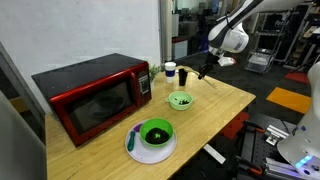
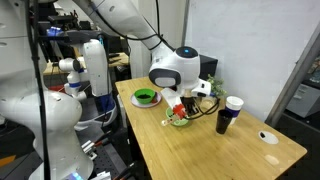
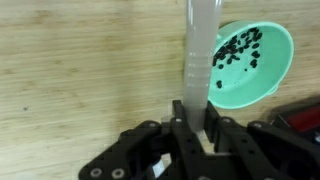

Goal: Remove the black cup from the light green pot, use the ladle to scoop out some of the contents in the green bowl into the pot

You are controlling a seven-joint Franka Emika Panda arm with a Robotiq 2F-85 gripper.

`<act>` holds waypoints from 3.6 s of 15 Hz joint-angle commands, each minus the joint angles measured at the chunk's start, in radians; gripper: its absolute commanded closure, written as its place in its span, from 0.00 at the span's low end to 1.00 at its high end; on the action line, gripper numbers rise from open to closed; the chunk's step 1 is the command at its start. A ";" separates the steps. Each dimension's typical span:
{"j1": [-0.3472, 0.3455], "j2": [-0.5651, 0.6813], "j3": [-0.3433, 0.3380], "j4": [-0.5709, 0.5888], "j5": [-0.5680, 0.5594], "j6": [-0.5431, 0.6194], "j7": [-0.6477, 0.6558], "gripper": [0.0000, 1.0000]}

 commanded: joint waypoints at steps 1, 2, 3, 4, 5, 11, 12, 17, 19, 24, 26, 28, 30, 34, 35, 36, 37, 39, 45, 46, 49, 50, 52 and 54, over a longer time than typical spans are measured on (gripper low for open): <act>-0.015 0.109 0.013 0.057 0.171 -0.021 -0.134 0.94; -0.023 0.134 0.021 0.071 0.216 -0.027 -0.168 0.94; -0.030 0.155 0.028 0.078 0.255 -0.032 -0.196 0.94; -0.038 0.178 0.036 0.089 0.292 -0.037 -0.223 0.94; -0.046 0.200 0.044 0.101 0.326 -0.042 -0.245 0.94; -0.113 0.354 0.100 0.187 0.450 -0.095 -0.315 0.94; -0.126 0.377 0.110 0.202 0.461 -0.102 -0.320 0.94; -0.328 0.404 0.320 0.243 0.364 -0.048 -0.258 0.94; -0.279 0.470 0.278 0.274 0.431 -0.075 -0.315 0.94; -0.438 0.470 0.445 0.285 0.340 -0.024 -0.293 0.53; -0.430 0.474 0.441 0.280 0.328 -0.022 -0.290 0.46; -0.427 0.473 0.443 0.280 0.328 -0.015 -0.295 0.31; -0.413 0.455 0.445 0.262 0.325 -0.006 -0.303 0.17; -0.343 0.387 0.429 0.195 0.281 0.036 -0.310 0.00; -0.322 0.368 0.423 0.177 0.265 0.051 -0.308 0.00; -0.287 0.333 0.411 0.138 0.236 0.071 -0.293 0.00; -0.256 0.303 0.402 0.107 0.212 0.102 -0.291 0.00; -0.322 0.209 0.502 0.021 0.027 0.198 -0.182 0.00; -0.094 0.001 0.361 -0.191 -0.203 0.321 -0.084 0.00; -0.278 -0.046 0.541 -0.225 -0.345 0.349 0.004 0.00; -0.125 -0.159 0.457 -0.292 -0.313 0.329 -0.045 0.00; -0.121 -0.192 0.468 -0.310 -0.325 0.322 -0.036 0.00; -0.114 -0.253 0.496 -0.339 -0.330 0.312 -0.028 0.00; -0.111 -0.206 0.491 -0.305 -0.308 0.318 -0.037 0.00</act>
